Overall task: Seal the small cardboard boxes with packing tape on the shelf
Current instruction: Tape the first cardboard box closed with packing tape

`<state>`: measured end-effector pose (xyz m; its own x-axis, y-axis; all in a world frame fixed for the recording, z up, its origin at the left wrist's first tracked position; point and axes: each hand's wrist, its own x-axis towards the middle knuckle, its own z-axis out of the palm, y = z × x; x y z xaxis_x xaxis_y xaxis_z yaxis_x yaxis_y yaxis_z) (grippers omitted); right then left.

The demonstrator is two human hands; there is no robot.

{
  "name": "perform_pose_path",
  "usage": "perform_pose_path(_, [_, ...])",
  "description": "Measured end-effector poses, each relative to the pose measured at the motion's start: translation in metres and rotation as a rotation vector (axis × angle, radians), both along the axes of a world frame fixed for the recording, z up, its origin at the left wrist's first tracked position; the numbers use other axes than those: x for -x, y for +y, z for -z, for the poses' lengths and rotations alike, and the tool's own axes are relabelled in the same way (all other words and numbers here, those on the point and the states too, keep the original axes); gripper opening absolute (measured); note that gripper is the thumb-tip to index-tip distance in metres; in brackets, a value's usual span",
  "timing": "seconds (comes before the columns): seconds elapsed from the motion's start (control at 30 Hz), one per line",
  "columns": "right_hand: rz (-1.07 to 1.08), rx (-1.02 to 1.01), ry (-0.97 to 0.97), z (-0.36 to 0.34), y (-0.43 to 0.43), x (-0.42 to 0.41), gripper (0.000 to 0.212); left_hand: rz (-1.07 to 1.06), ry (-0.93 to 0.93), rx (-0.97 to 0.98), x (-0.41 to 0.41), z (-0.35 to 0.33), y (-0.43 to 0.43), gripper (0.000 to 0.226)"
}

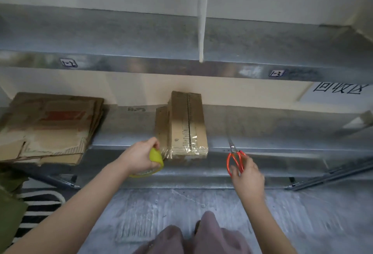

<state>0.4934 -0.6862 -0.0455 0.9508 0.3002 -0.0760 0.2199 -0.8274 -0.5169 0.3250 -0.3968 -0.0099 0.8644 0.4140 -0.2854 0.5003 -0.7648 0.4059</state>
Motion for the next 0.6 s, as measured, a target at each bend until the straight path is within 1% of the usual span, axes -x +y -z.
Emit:
perform_pose_path(0.07, [0.016,-0.114,0.023,-0.009,-0.001,0.043,0.041,0.013,0.007,0.017,0.001,-0.001,0.002,0.049])
perform_pose_path(0.1, [0.02,-0.176,0.065,-0.01,0.0,0.064,0.036,0.023,0.004,0.024,0.001,0.0,0.003,0.05])
perform_pose_path(0.17, [0.031,-0.268,0.207,-0.007,0.007,0.103,0.032,0.043,-0.007,0.027,0.002,0.001,0.004,0.05])
perform_pose_path(0.27, [0.046,-0.348,0.46,0.002,0.025,0.143,0.034,0.056,-0.035,0.021,0.003,0.002,0.003,0.051])
perform_pose_path(0.43, [-0.053,-0.417,0.87,-0.007,0.055,0.158,0.034,0.082,-0.037,0.015,0.006,0.001,0.005,0.05])
perform_pose_path(0.5, [-0.064,-0.412,0.96,-0.012,0.063,0.154,0.036,0.103,-0.047,-0.028,0.006,-0.001,0.007,0.049])
perform_pose_path(0.6, [-0.075,-0.396,1.023,-0.014,0.071,0.151,0.038,0.145,-0.061,-0.095,0.007,-0.004,0.012,0.048])
